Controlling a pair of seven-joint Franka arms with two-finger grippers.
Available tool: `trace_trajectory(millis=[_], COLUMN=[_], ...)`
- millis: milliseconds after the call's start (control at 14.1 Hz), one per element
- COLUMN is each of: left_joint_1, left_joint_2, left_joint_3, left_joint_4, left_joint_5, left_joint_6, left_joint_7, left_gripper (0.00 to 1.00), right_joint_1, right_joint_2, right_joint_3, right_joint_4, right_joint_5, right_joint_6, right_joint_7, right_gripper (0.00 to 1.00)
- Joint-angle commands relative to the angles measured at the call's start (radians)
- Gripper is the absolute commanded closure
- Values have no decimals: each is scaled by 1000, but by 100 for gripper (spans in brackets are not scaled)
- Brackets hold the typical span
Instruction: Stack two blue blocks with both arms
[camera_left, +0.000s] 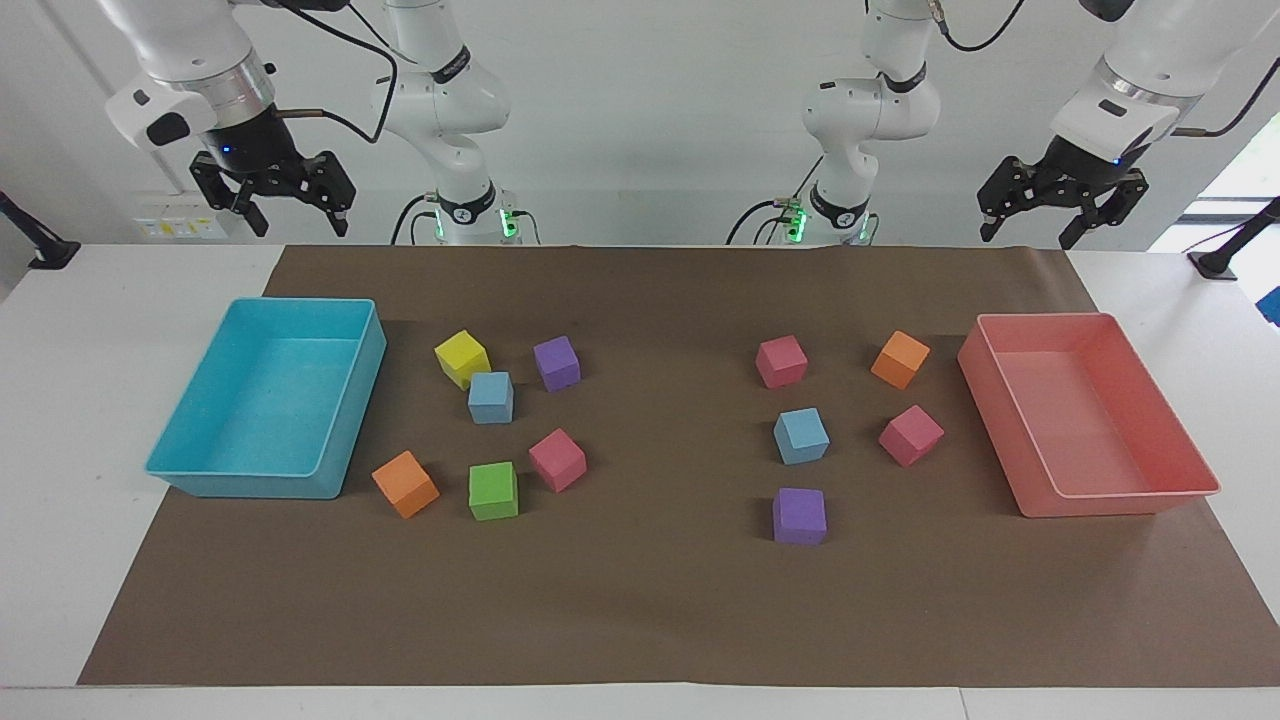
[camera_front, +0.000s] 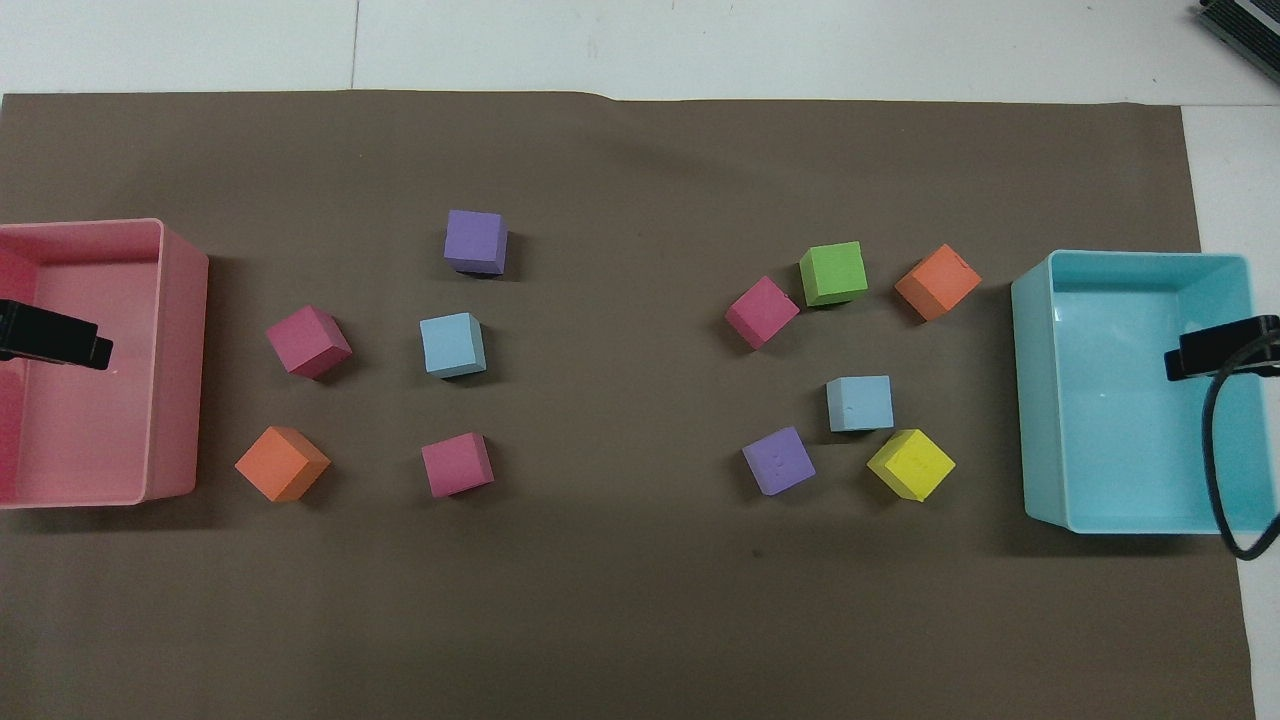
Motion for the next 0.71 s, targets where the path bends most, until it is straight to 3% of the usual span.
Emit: trace_trajectory(millis=[0,640], left_joint_1=[10,10], left_joint_2=[-5,-4], left_joint_3=[-4,-4], left_joint_4=[3,6], left_joint_5=[6,-1], left_joint_6=[-8,-5], left_joint_7=[0,0], left_gripper=[0,0], right_joint_1=[-7,-6], right_joint_2=[-1,-1], right_joint_3=[1,1], right_joint_4=[-4,-5], right_joint_5=[20,20], right_joint_6=[10,17], right_joint_7=[-17,-18], right_gripper=[0,0])
